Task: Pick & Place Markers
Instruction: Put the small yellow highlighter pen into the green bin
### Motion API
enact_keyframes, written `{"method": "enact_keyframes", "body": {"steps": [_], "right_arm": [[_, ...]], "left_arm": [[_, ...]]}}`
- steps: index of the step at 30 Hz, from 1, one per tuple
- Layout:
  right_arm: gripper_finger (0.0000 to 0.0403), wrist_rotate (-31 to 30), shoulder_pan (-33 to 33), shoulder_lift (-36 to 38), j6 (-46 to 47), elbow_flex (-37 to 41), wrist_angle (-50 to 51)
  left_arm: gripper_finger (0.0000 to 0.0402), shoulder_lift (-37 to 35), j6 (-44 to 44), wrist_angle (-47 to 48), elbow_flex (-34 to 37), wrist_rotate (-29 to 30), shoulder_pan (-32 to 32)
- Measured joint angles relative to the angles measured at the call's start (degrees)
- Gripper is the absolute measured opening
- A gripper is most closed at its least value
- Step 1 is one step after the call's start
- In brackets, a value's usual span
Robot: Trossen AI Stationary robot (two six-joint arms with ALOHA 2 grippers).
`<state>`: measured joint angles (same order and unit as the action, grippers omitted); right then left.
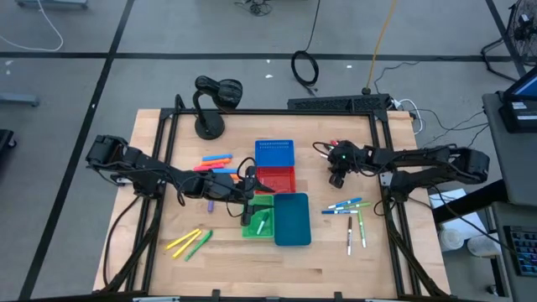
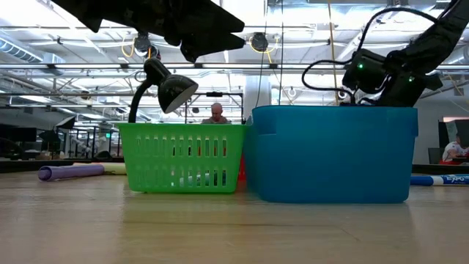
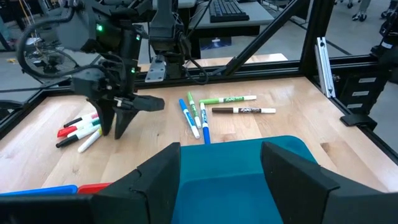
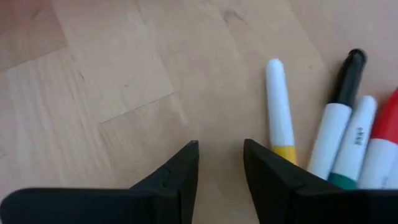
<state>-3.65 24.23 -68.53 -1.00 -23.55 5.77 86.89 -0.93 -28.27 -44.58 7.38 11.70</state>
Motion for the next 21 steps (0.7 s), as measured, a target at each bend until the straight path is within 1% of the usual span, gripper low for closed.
{"method": "enact_keyframes", "body": {"steps": [4,7,10,14,21], "right_arm": [[0.0127,-4.9,0.0,3.8,-0.6,-0.1,-0.8],[0.0139,-5.2,0.1,5.5,-2.8,-0.1,-0.9],[0.0149,-5.1,0.5,5.4,-6.4,-0.1,-0.7],[0.0155,-5.2,1.7,3.3,-7.9,-0.2,-0.4],[0.0155,-5.2,2.4,-2.9,-8.7,-0.4,-1.0]], "left_arm": [[0.0228,0.0,0.0,0.0,0.0,0.0,0.0],[0.0228,0.0,0.0,0.0,0.0,0.0,0.0],[0.0228,0.0,0.0,0.0,0.0,0.0,0.0],[0.0228,0.0,0.0,0.0,0.0,0.0,0.0],[0.0228,0.0,0.0,0.0,0.0,0.0,0.0]]}}
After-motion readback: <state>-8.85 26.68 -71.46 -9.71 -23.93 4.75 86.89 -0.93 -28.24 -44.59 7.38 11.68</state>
